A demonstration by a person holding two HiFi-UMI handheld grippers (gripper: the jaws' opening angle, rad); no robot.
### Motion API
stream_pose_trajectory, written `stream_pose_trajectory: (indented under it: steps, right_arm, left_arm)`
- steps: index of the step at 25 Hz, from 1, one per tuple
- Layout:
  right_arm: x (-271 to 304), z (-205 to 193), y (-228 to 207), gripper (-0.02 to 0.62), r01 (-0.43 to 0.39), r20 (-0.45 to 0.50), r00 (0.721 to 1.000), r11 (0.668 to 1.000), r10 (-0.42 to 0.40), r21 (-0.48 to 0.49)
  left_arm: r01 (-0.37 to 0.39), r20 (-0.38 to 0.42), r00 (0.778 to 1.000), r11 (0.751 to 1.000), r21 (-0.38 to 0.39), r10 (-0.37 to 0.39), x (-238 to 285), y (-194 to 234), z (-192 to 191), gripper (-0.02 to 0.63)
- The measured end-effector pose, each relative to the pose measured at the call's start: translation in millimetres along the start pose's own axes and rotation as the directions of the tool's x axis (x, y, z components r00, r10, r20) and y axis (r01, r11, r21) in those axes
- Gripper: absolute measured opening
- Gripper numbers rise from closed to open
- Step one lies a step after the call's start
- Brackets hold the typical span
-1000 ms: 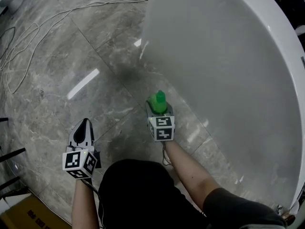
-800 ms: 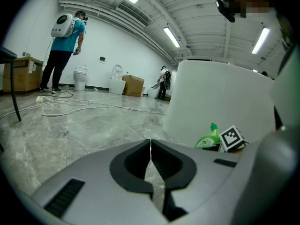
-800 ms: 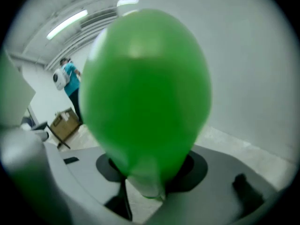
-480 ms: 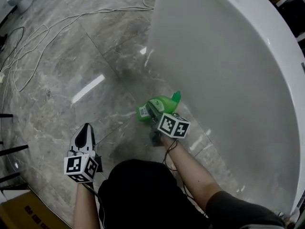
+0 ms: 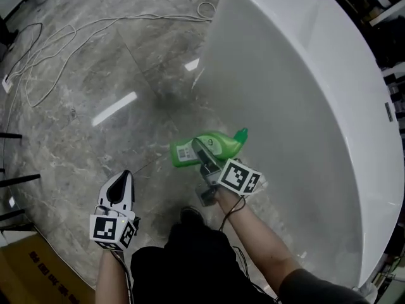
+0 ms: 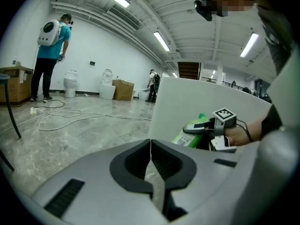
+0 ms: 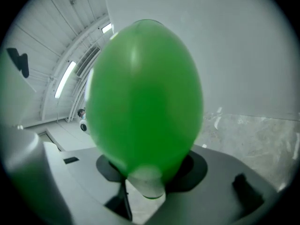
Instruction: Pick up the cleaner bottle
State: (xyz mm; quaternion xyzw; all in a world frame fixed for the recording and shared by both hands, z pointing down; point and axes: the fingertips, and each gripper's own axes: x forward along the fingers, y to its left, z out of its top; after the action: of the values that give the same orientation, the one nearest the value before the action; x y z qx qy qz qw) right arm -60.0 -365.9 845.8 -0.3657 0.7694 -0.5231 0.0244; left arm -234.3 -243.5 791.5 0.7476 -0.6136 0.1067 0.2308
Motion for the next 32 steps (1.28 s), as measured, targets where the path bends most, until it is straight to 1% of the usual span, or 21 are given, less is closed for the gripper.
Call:
stream_pose_trajectory:
  steps: [2,4,8,10,15,19,24,26,29,32]
  right_arm:
    - [-23.3,12.1,26.8,0.197,-0.015,0.008,1.000,1.000,0.015,0.026]
    - [-46.5,20.4,49.8,0.198,-0.027,0.009,1.000,0.999,0.027,0.018]
    - [-76.6,27.3,96.1,0.198,-0.046,-0.011,0.999,0.999,0.046,0.014]
    - [-96.5,32.5,121.9,0.198,-0.048,-0.016,0.999,0.999,0.048,0.014]
    - [-142.9,46.3,194.6,0.198,-0.093,0.005,0.996,0.995,0.093,0.042]
    - [-188.9,56.5,234.3,0.198,-0.083,0.006,0.997,0.995,0.083,0.055]
    - [-253.6,40.5,289.8,0.198,-0.054,0.019,0.998,0.996,0.053,0.071]
    - [-282.7,28.8,309.3,0.198,-0.042,0.023,0.999,0.995,0.041,0.092]
    - [-322.6,9.1,338.1,0.198,-0.029,0.031,0.999,0.993,0.025,0.113]
    - [-357.5,-9.7,374.1,0.198,-0.059,0.056,0.997,0.993,0.053,0.105]
  left_arm:
    - [0.017,-0.024,1.000,1.000,-0.008,-0.018,-16.1,-18.1,14.9,0.015]
    - [0.023,-0.029,0.999,0.999,-0.039,-0.025,-35.0,-34.7,30.3,0.015]
    - [0.012,-0.024,1.000,0.999,-0.045,-0.013,-71.1,-50.8,69.2,0.015]
    - [0.004,-0.025,1.000,0.997,-0.072,-0.006,-91.1,-58.3,87.9,0.015]
    - [-0.018,-0.021,1.000,0.994,-0.107,0.016,-140.6,-76.8,134.6,0.015]
    - [-0.023,-0.026,0.999,0.993,-0.120,0.020,-179.3,-110.4,167.3,0.015]
    - [0.001,-0.023,1.000,0.992,-0.129,-0.004,-258.2,-152.6,199.9,0.015]
    - [0.015,-0.008,1.000,0.994,-0.106,-0.016,-293.3,-169.2,214.0,0.015]
    - [0.038,0.016,0.999,0.999,-0.037,-0.038,-339.8,-181.3,233.1,0.015]
    - [0.061,0.032,0.998,0.998,0.003,-0.061,-383.4,-183.6,245.5,0.015]
